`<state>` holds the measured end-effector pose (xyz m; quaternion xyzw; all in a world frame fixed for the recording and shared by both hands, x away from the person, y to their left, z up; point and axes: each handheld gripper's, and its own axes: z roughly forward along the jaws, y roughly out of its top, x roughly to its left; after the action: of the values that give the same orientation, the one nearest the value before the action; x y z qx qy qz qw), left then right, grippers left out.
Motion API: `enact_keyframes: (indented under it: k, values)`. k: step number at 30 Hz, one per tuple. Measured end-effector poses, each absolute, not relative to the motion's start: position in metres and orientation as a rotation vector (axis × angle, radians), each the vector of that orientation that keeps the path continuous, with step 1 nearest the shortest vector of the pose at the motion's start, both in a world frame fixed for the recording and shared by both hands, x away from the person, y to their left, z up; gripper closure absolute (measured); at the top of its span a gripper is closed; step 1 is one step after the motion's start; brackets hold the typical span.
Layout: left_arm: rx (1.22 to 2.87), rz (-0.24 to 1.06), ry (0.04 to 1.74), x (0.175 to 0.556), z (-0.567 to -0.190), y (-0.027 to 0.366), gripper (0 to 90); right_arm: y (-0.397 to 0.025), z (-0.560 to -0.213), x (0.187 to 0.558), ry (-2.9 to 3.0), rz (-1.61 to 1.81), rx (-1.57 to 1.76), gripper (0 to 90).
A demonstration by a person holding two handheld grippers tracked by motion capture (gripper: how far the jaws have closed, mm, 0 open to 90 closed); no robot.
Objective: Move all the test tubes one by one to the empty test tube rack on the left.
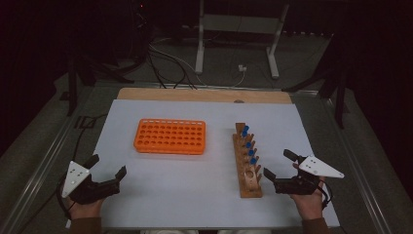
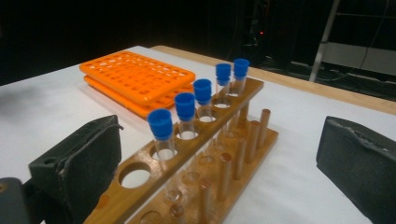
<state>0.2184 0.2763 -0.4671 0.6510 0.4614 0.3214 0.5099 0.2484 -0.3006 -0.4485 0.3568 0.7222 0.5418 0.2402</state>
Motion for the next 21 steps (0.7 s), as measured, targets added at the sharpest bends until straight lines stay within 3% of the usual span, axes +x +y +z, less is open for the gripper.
enact_keyframes:
  k: [10, 16, 21]
  values:
    - [1.593, 0.776, 1.111, 0.22, -0.469, 0.271, 0.6, -0.285, -0.448, 0.254, 2.042, 1.469, 0.975, 7.9]
    - [1.604, 0.778, 1.109, 0.221, -0.469, 0.27, 0.6, -0.273, -0.454, 0.257, 2.095, 1.459, 0.982, 23.0]
    - [1.603, 0.779, 1.109, 0.22, -0.469, 0.27, 0.6, -0.264, -0.46, 0.261, 2.172, 1.433, 0.997, 44.0]
